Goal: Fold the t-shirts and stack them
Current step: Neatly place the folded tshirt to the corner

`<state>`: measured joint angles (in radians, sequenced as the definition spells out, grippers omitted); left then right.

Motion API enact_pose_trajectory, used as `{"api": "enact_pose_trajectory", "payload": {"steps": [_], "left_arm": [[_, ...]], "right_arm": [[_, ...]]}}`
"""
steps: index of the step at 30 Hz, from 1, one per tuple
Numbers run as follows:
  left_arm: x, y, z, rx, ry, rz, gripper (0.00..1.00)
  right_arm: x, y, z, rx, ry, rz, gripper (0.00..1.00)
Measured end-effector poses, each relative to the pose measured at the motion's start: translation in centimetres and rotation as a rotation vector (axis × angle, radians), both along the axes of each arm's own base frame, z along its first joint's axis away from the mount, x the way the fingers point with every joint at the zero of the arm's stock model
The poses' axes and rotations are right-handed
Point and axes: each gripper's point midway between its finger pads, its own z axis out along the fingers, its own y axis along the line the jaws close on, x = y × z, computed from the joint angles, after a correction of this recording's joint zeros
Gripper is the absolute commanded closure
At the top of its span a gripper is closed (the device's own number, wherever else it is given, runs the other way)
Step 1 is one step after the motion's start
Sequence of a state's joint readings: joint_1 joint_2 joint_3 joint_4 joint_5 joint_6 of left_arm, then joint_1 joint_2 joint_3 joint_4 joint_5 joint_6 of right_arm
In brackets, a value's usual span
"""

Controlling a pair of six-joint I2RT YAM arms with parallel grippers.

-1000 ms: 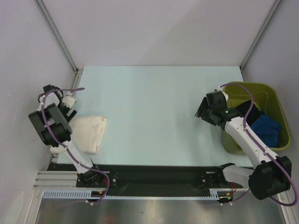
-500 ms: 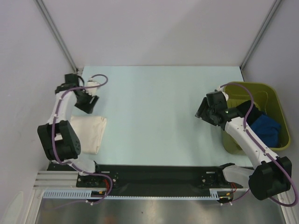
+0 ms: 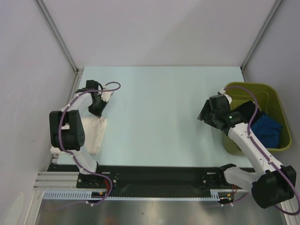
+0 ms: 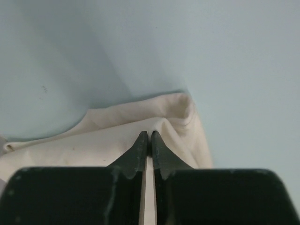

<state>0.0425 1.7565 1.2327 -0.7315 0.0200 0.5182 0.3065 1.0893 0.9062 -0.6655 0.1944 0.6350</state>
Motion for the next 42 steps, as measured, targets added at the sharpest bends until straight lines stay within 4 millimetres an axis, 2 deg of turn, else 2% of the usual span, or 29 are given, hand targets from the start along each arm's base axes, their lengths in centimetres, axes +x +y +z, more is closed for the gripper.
{"api": "enact_pose_trajectory", "payload": {"steps": [1, 2, 12, 13, 14, 15, 17, 18, 20, 21, 23, 26, 27, 29, 32, 36, 40, 42], "left_arm": [[-0.1, -0.3, -0.2, -0.009, 0.004, 0.000, 0.99], [-0.3, -0.7, -0.3, -0.017, 0.008, -0.004, 1.00], [-0.9, -3.2, -0.3, -0.097, 0.027, -0.010, 0.99], [-0.9, -3.5, -0.3, -0.103, 0.028, -0.009, 0.96], [-0.9, -3.6, -0.4, -0.109, 0.029, -0.006, 0.92], [-0.9, -3.7, -0.4, -0.114, 0.030, -0.005, 0.80], [-0.7, -4.0, -0.9, -0.128, 0.033, 0.004, 0.68], [-0.5, -4.2, -1.3, -0.137, 0.038, 0.009, 0.58], [-0.5, -4.5, -2.6, -0.149, 0.064, 0.017, 0.48], [-0.6, -4.6, -3.1, -0.154, 0.079, 0.022, 0.39], [-0.7, -4.9, -3.6, -0.171, 0.096, 0.034, 0.33], [-0.6, -5.5, -3.1, -0.205, 0.084, 0.034, 0.22], [-0.5, -5.7, -2.9, -0.215, 0.082, 0.032, 0.03], [-0.3, -6.3, -1.9, -0.245, 0.064, 0.022, 0.00], [0.7, -6.9, 0.9, -0.281, -0.008, 0.007, 0.00], [1.7, -7.1, 6.6, -0.289, -0.176, -0.021, 0.00], [0.9, -6.5, 11.6, -0.259, -0.323, -0.028, 0.00], [-0.4, -6.0, 13.1, -0.234, -0.384, -0.029, 0.00]], "right_arm": [[-0.1, 0.0, -0.2, -0.001, 0.004, 0.000, 0.35], [-0.1, -0.1, -0.3, -0.002, 0.007, -0.001, 0.35], [-0.1, -0.3, -0.4, -0.004, 0.012, -0.009, 0.35], [-0.1, -0.4, -0.5, -0.004, 0.013, -0.010, 0.35], [-0.1, -0.4, -0.5, -0.004, 0.014, -0.010, 0.35], [-0.1, -0.4, -0.5, -0.004, 0.014, -0.012, 0.35], [0.0, -0.4, -0.6, -0.005, 0.015, -0.011, 0.35], [0.0, -0.4, -0.6, -0.005, 0.015, -0.011, 0.35], [0.0, -0.4, -0.7, -0.007, 0.018, -0.010, 0.35], [0.0, -0.4, -0.7, -0.007, 0.018, -0.010, 0.34], [0.0, -0.5, -0.7, -0.010, 0.018, -0.009, 0.34], [0.0, -0.6, -0.7, -0.014, 0.021, -0.009, 0.34], [0.0, -0.6, -0.7, -0.015, 0.022, -0.010, 0.33], [0.0, -0.7, -0.7, -0.017, 0.023, -0.010, 0.30], [0.0, -1.0, -0.6, -0.023, 0.024, -0.011, 0.24], [0.3, -1.2, 0.4, -0.027, 0.003, 0.001, 0.21], [0.3, -1.2, 1.7, -0.023, -0.035, 0.027, 0.21], [0.1, -1.1, 2.3, -0.019, -0.054, 0.050, 0.21]]}}
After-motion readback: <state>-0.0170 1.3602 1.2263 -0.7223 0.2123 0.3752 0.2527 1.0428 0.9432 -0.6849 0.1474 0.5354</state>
